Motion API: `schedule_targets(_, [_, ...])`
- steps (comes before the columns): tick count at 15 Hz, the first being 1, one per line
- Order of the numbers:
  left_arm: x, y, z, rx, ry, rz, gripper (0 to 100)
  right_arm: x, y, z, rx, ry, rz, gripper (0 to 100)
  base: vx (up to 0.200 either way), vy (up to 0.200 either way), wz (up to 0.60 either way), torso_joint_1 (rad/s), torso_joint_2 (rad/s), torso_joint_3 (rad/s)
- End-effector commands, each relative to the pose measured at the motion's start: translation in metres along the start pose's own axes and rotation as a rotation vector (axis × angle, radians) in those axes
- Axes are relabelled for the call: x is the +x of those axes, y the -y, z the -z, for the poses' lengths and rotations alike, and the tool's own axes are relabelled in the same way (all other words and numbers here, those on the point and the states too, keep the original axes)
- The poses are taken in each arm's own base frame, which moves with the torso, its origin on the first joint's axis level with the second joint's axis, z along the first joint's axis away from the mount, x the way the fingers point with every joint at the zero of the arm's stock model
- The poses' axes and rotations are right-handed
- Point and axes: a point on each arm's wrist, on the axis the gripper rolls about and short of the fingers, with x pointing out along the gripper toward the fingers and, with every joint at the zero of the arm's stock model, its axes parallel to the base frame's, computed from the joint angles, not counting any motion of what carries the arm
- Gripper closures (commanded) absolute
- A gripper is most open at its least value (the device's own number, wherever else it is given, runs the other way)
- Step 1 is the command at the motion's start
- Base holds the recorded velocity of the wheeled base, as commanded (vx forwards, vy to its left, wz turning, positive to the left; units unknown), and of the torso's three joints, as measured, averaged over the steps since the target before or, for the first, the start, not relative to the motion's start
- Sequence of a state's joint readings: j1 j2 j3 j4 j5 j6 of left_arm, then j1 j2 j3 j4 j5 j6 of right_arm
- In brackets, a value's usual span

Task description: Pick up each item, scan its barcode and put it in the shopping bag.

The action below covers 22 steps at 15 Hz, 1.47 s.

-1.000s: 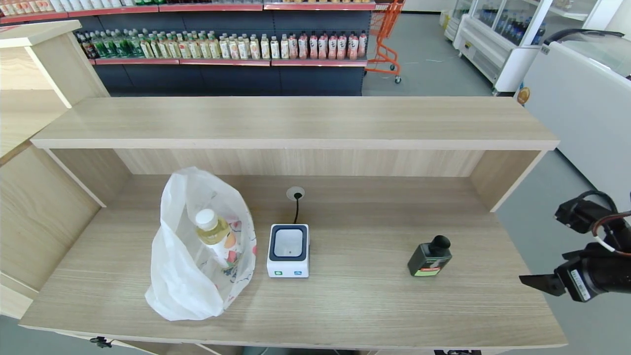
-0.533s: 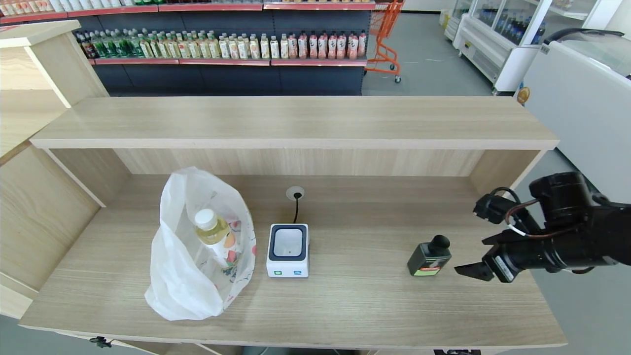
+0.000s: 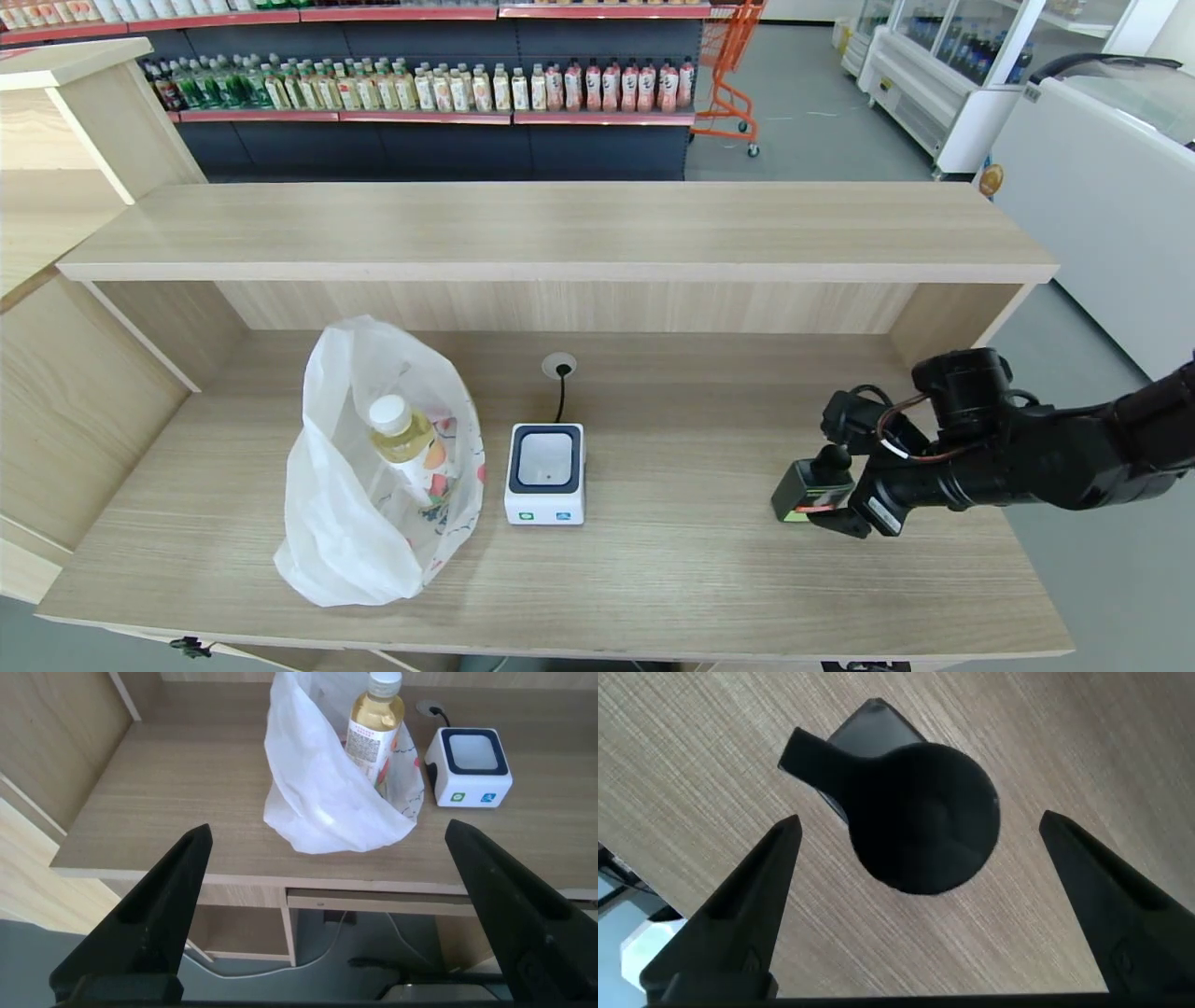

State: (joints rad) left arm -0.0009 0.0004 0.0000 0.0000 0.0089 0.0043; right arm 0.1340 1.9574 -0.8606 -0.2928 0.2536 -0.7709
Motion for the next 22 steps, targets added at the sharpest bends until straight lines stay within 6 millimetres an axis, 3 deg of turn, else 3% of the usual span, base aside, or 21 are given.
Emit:
schedule_targets(1, [0.0,0.0,0.0,0.0,0.0,0.0,0,0.02,-0.005,0.0,-0.011,-0.005,-0.031,0,0.0,0.0,0.0,0.0,0.0,0.0])
schedule_targets(8, [0.0,0.0,0.0,0.0,0.0,0.0,0,0.044,-0.002,-0.018,-0.042,0.055,-0.047,0,0.0,0.0,0.0,0.0,0.0,0.0])
schedule_targets(9, [0.0,0.0,0.0,0.0,0.0,0.0,0,0.044,-0.002,-0.018,-0.044,0.059,-0.052,100,0.0,0.0,0.0,0.0,0.0,0.0])
schedule_targets(12, [0.0,0.0,0.0,0.0,0.0,-0.001,0,0.042,-0.005,-0.021,-0.041,0.07,-0.06,100,0.0,0.0,0.0,0.0,0.0,0.0])
schedule_targets(16, [0.0,0.0,0.0,0.0,0.0,0.0,0,0.022,-0.012,-0.017,-0.027,0.078,-0.07,100,0.0,0.0,0.0,0.0,0.0,0.0])
schedule_targets(18, [0.0,0.0,0.0,0.0,0.0,0.0,0,-0.008,-0.009,-0.03,0.049,0.156,-0.051,100,0.0,0.0,0.0,0.0,0.0,0.0])
schedule_targets(19, [0.0,0.0,0.0,0.0,0.0,0.0,0,-0.035,-0.006,-0.035,0.105,0.198,-0.011,100,0.0,0.0,0.0,0.0,0.0,0.0])
schedule_targets(22, [0.0,0.0,0.0,0.0,0.0,0.0,0,-0.107,-0.011,-0.017,0.103,0.309,0.177,100,0.0,0.0,0.0,0.0,0.0,0.0])
